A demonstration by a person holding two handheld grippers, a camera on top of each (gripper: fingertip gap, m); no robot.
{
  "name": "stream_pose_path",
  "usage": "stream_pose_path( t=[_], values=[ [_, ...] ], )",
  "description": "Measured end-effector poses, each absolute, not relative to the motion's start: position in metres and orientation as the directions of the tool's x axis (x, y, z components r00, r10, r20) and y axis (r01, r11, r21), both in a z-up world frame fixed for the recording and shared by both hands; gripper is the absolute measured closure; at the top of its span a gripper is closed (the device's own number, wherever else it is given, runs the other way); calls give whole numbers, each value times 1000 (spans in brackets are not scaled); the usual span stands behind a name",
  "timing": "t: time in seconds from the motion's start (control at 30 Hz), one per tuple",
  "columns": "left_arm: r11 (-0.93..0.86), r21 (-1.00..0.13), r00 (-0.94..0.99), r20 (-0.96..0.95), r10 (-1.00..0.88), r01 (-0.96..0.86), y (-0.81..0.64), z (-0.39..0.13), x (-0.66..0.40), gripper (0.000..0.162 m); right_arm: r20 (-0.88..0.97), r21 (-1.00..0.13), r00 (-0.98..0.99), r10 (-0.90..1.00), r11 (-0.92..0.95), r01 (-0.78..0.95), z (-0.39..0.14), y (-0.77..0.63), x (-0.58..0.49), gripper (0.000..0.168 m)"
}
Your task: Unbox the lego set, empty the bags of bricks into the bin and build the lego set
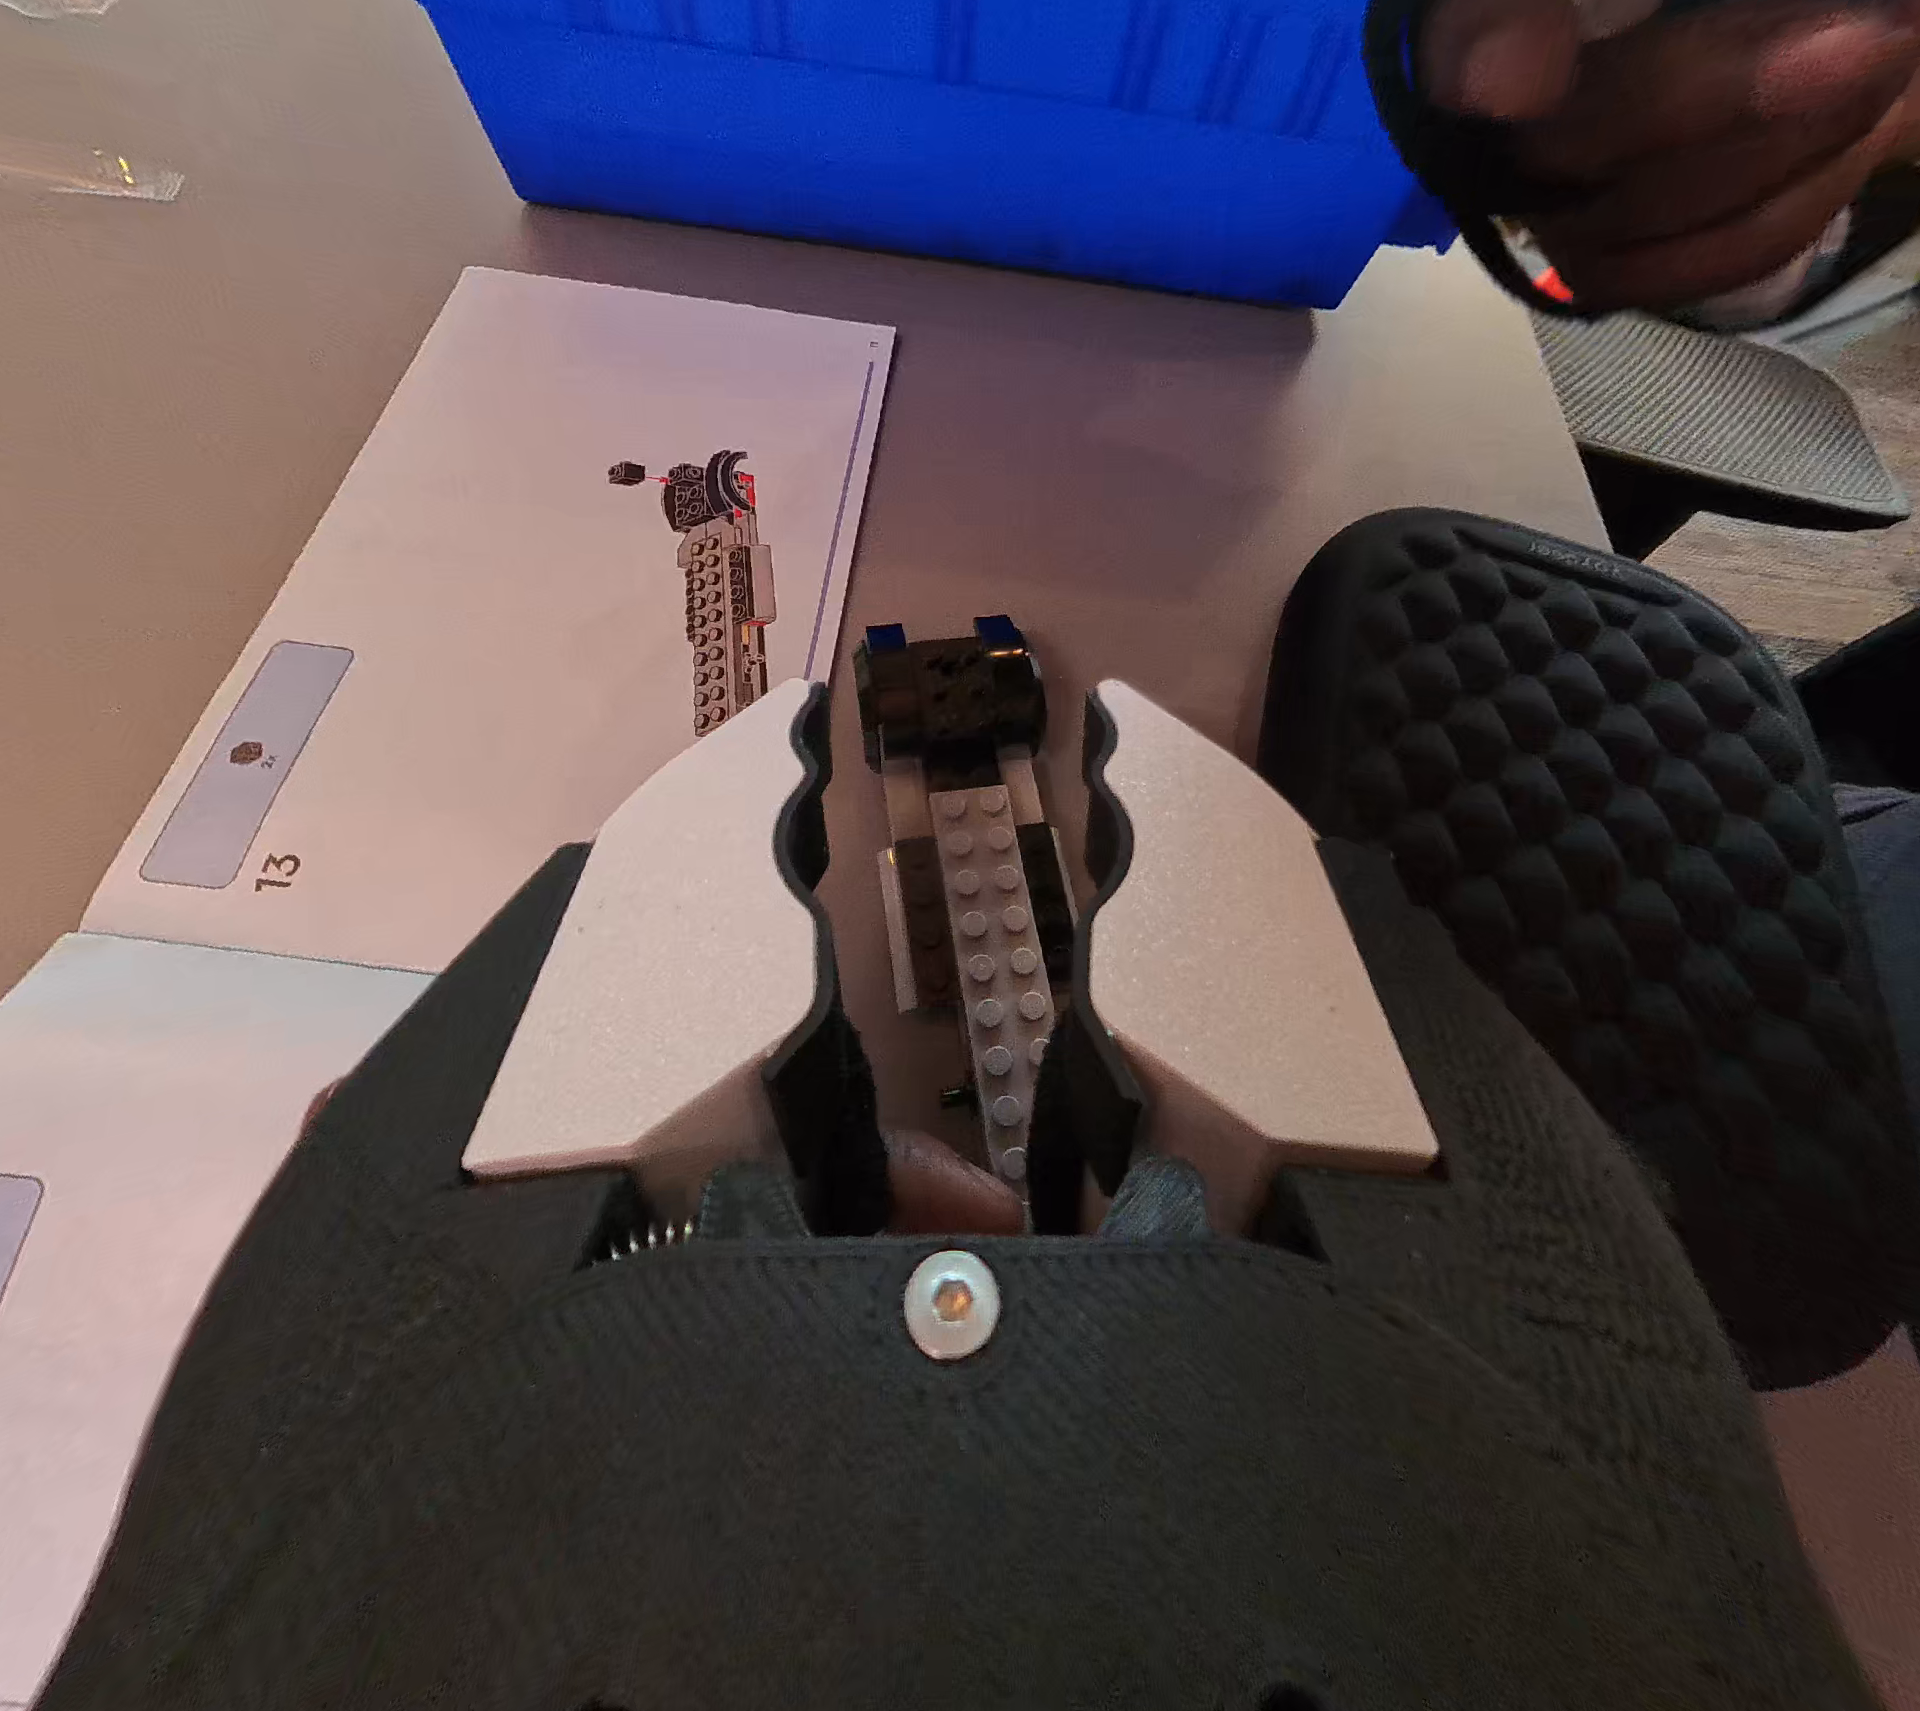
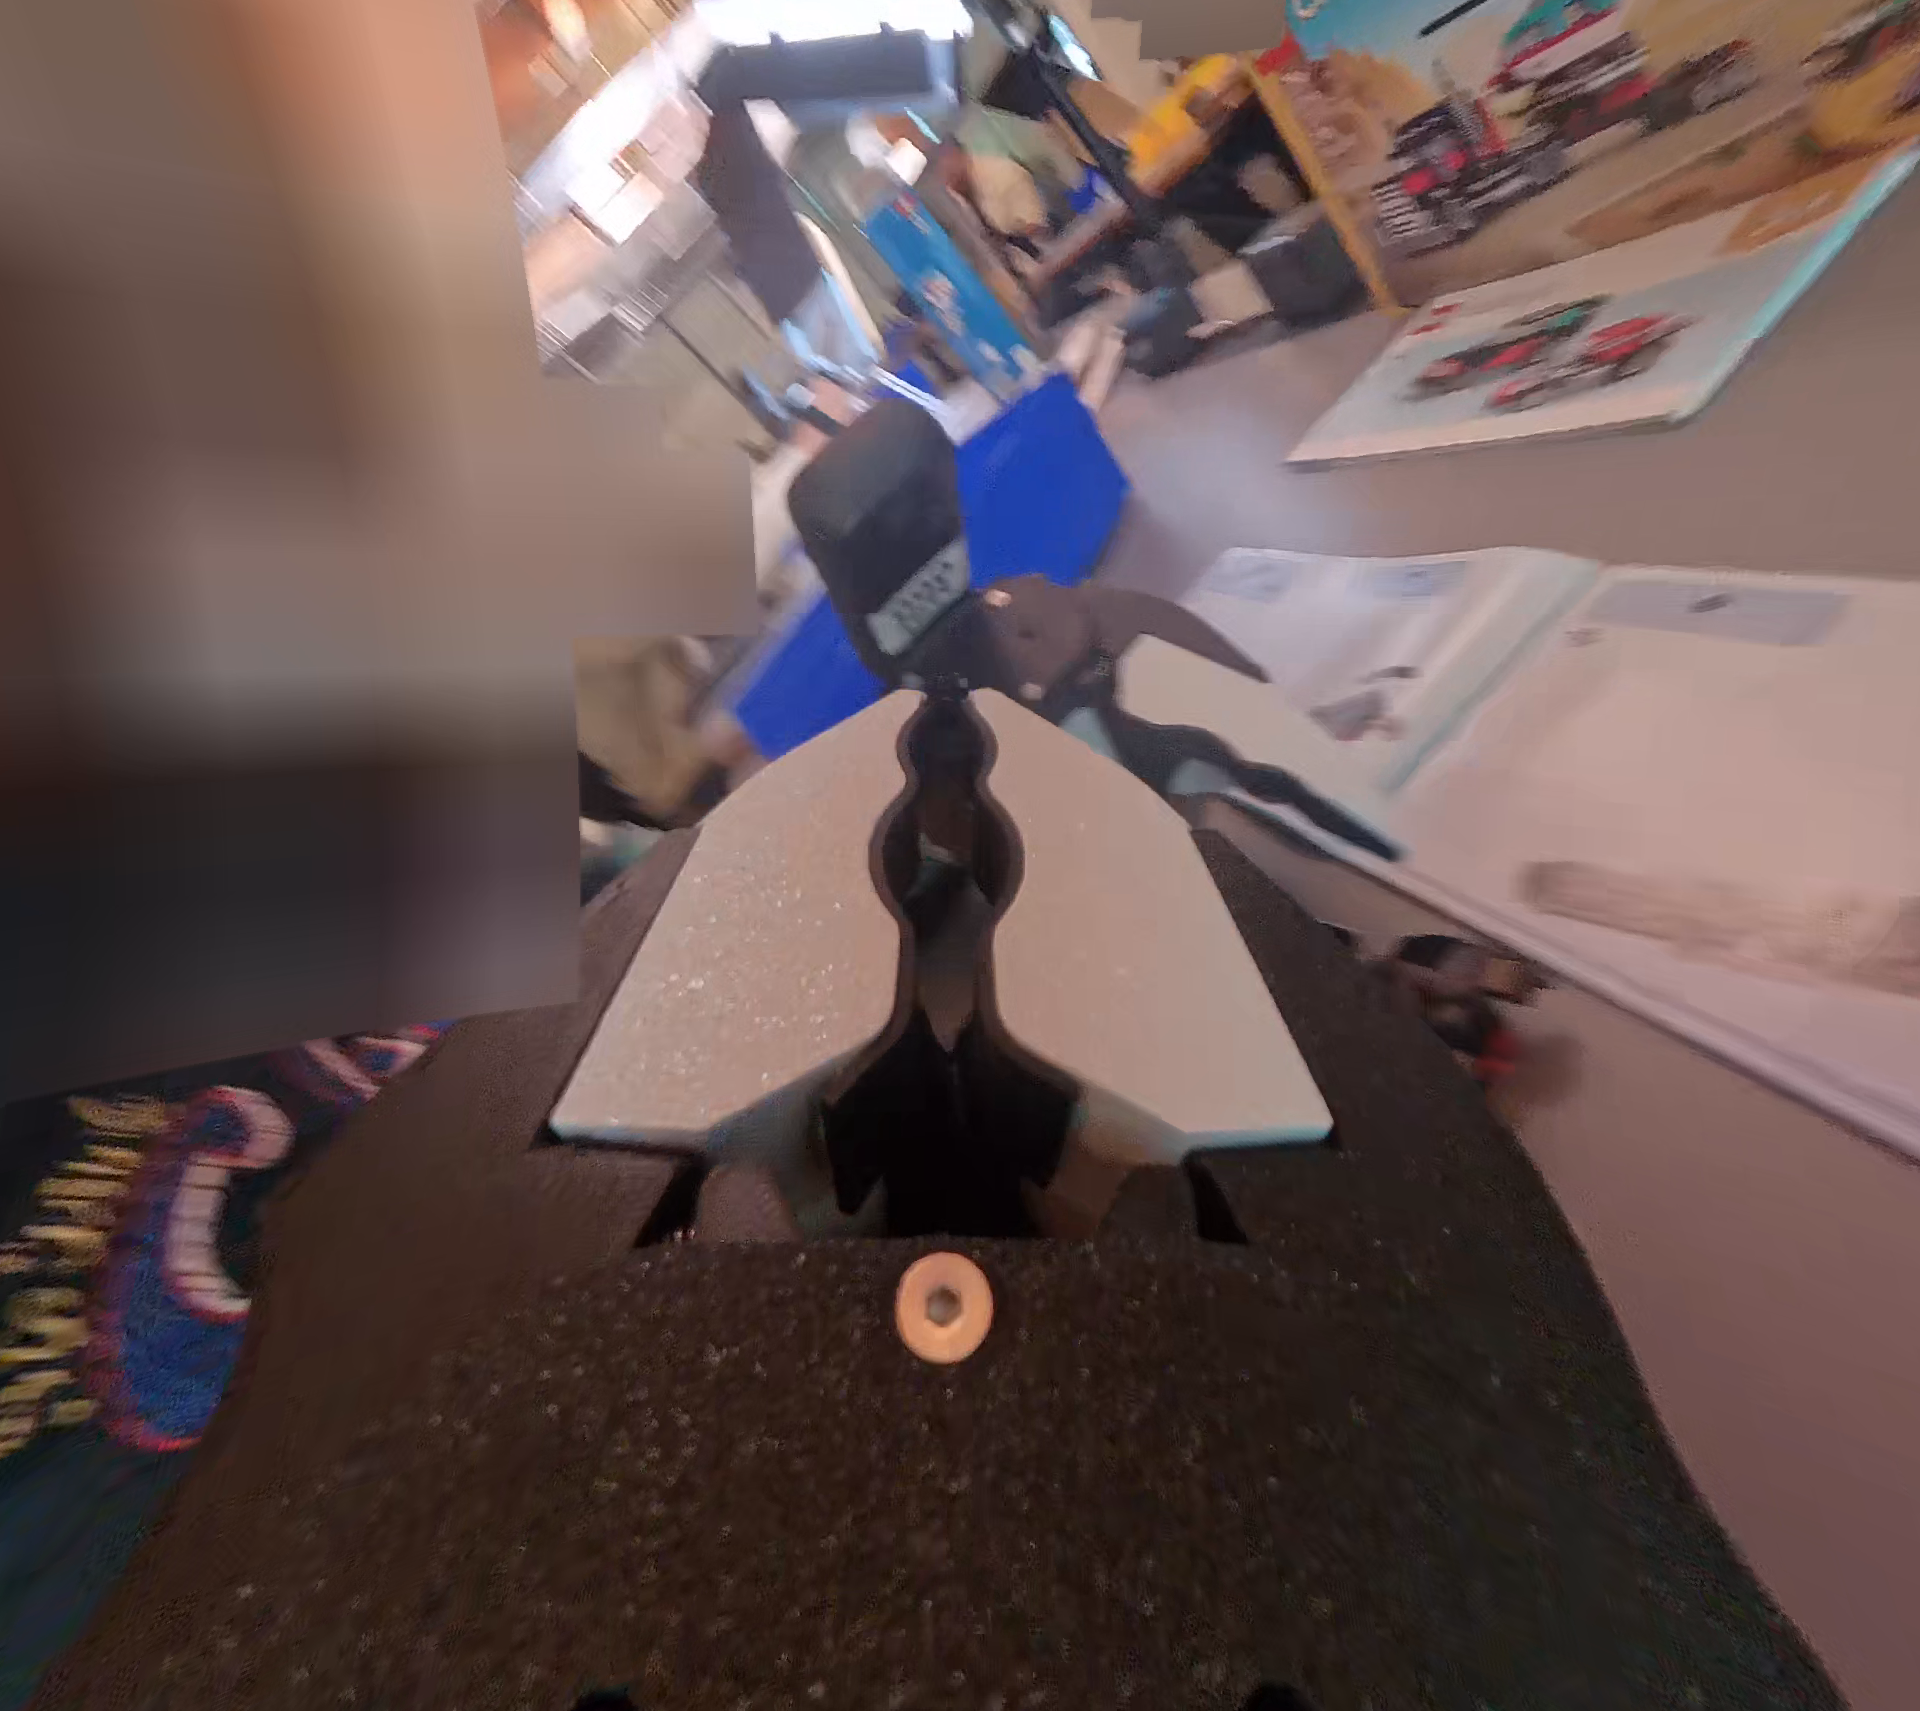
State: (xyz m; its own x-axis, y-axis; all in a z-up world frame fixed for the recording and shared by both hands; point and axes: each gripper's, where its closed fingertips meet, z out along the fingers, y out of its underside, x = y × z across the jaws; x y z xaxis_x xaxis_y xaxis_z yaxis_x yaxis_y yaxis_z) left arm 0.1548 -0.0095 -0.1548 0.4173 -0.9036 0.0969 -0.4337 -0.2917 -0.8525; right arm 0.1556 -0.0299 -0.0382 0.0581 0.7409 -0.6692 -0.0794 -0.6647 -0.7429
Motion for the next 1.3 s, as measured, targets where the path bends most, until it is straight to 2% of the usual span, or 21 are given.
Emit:
stream_pose_path(
  t=[0.03,0.1,0.23,0.33,0.47,0.77,1.1,1.3],
  values=[
    [-282,-852,417,84,-905,-442,-10,-156,155,116,-591,-805,130,796,-593,-29,-43,-29,155,164],
    [-281,-852,415,84,-906,-441,-10,-157,156,116,-440,-884,243,865,-465,54,-45,-27,154,164],
    [-284,-863,429,87,-899,-418,-7,-156,155,116,-229,-960,337,913,-269,76,-29,-22,153,164],
    [-280,-862,454,66,-889,-423,-1,-156,151,116,-138,-967,394,909,-209,144,-30,-21,159,164],
    [-286,-856,459,65,-886,-431,1,-159,146,116,-68,-923,503,862,-246,297,-51,-13,179,164],
    [-313,-830,440,92,-893,-461,-2,-170,146,116,-50,-856,558,829,-323,403,-85,-7,189,164],
    [-291,-788,412,52,-910,-543,-8,-181,148,116,-62,-836,576,815,-357,416,-96,0,198,164],
    [-288,-800,425,46,-904,-527,-5,-178,147,117,-72,-840,578,813,-362,405,-97,2,197,164]
  ],
)
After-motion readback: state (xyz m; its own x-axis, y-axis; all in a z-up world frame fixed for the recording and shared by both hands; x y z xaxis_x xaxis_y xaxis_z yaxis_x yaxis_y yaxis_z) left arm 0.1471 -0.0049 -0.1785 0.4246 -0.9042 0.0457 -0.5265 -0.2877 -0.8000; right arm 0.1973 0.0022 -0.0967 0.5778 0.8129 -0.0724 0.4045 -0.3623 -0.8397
